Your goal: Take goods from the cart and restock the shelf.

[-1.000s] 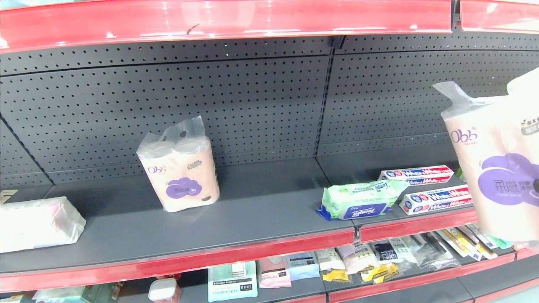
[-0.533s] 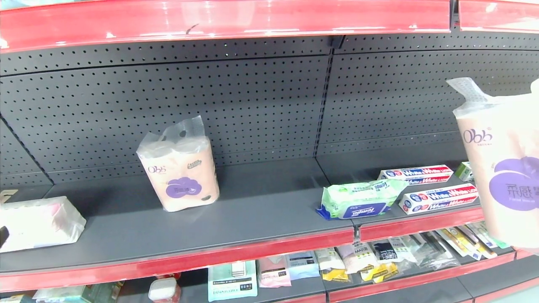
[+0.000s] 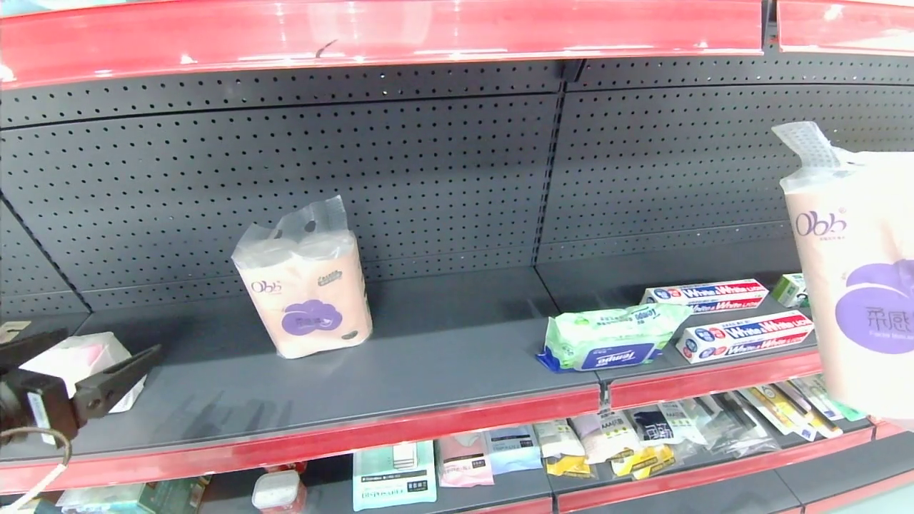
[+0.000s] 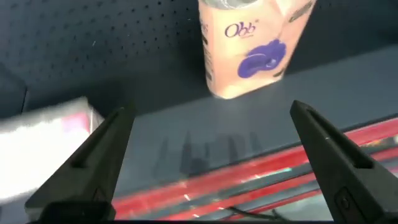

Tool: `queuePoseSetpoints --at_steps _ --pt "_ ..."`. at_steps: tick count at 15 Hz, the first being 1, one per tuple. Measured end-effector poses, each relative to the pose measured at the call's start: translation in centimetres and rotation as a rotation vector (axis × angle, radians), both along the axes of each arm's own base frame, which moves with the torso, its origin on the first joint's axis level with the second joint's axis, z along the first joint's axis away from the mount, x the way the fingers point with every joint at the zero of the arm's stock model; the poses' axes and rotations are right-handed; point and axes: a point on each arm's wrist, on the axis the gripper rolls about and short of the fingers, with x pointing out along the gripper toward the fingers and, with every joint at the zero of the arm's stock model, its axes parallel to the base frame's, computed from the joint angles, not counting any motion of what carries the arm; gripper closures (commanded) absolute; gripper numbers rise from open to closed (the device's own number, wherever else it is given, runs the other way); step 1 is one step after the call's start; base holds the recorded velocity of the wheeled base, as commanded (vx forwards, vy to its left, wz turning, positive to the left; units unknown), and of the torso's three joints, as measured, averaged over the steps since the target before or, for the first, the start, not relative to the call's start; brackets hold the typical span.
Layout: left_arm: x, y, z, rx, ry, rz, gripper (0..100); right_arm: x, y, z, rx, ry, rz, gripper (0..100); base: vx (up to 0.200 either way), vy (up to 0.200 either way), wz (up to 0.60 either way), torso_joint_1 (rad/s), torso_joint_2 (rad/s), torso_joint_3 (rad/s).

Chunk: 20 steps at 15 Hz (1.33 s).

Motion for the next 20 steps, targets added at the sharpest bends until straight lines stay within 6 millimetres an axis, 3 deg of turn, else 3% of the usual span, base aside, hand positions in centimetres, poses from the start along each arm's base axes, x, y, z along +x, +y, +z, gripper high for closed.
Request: queuePoseSetpoints --at_steps 4,10,17,20 --pt "4.6 2.9 -1.5 -0.006 0.033 -0.197 0 0.1 -0.1 -0.1 0.000 0.010 -0.040 100 0.000 0.000 0.00 0.000 0.00 0.000" --pt "11.4 6.4 -1.9 0.013 0.020 -0.349 0 0.6 -0.3 -0.4 -0.004 0.036 -0.071 100 0.000 0.000 0.00 0.000 0.00 0.000" --pt "16.0 8.0 -4.8 0.025 0.029 -0.488 0 1.3 -0.5 -1.1 -0.013 0.082 -0.082 100 0.000 0.000 0.00 0.000 0.00 0.000" --pt "18.2 8.4 -4.8 0.021 -0.003 -0.542 0 1.7 -0.5 -1.2 -0.018 0.099 -0.082 100 0.000 0.000 0.00 0.000 0.00 0.000"
